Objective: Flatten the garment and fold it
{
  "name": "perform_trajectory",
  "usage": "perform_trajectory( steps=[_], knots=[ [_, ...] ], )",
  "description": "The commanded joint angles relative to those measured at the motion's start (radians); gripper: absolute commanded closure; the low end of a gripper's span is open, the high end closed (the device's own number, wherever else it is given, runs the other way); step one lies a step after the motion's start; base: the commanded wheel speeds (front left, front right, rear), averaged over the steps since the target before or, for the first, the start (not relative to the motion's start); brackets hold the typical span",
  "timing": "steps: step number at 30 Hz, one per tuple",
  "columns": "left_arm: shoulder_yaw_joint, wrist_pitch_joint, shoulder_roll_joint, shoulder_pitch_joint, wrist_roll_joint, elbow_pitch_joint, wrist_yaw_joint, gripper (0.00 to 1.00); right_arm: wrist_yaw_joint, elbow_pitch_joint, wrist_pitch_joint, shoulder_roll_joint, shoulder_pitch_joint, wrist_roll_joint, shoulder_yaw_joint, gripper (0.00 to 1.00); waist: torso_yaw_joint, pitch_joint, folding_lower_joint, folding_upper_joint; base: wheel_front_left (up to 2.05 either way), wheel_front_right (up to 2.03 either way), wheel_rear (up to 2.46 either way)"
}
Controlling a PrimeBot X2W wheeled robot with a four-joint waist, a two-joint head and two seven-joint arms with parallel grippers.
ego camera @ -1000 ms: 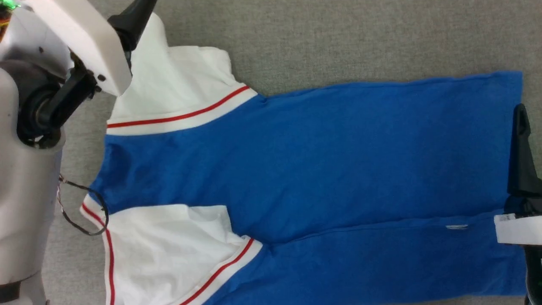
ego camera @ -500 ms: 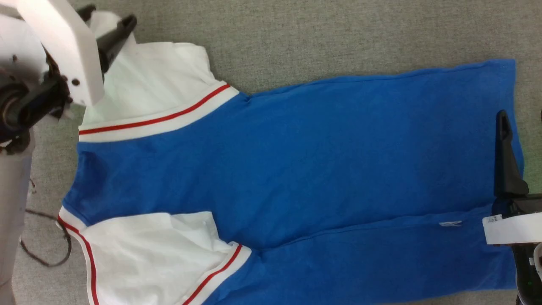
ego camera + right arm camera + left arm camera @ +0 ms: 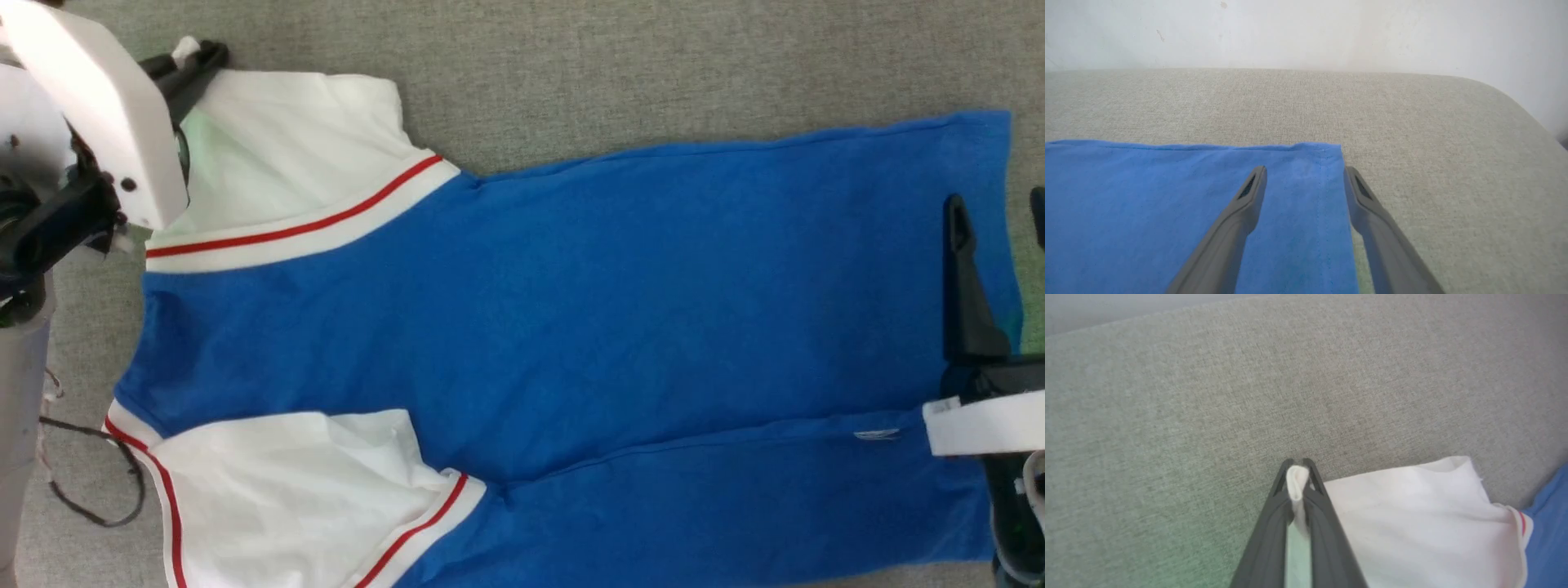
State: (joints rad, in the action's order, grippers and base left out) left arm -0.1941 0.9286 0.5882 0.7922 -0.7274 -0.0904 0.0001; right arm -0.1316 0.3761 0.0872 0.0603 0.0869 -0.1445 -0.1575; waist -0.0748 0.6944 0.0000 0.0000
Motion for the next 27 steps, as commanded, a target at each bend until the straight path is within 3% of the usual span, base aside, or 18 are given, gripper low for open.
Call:
perform_trajectory(
  steps=[1,8,17,27],
  knots=[
    [0.01,-0.027,-0.01,-0.023,-0.009,0.008,-0.012,1.0,0.001,0.007,0.002,0.014,0.029,0.001,0.002,0.0,-0.002,-0.002,0.0,0.0,0.0,0.0,0.0],
    [0.037,-0.13,-0.044,-0.043,-0.04,0.024,-0.048,1.0,0.001,0.039,0.103,0.076,0.119,-0.045,-0.029,0.0,0.006,-0.043,0.0,0.0,0.0,0.0,0.0],
    [0.026,-0.179,-0.064,-0.055,-0.047,0.038,-0.07,1.0,0.001,0.012,0.508,0.156,0.174,-0.125,-0.091,0.0,0.038,-0.065,0.0,0.0,0.0,0.0,0.0],
    [0.007,-0.217,-0.081,-0.025,-0.039,0.053,-0.083,1.0,0.001,-0.076,0.586,0.189,0.251,-0.143,-0.083,0.0,0.071,-0.019,0.0,0.0,0.0,0.0,0.0]
  ],
)
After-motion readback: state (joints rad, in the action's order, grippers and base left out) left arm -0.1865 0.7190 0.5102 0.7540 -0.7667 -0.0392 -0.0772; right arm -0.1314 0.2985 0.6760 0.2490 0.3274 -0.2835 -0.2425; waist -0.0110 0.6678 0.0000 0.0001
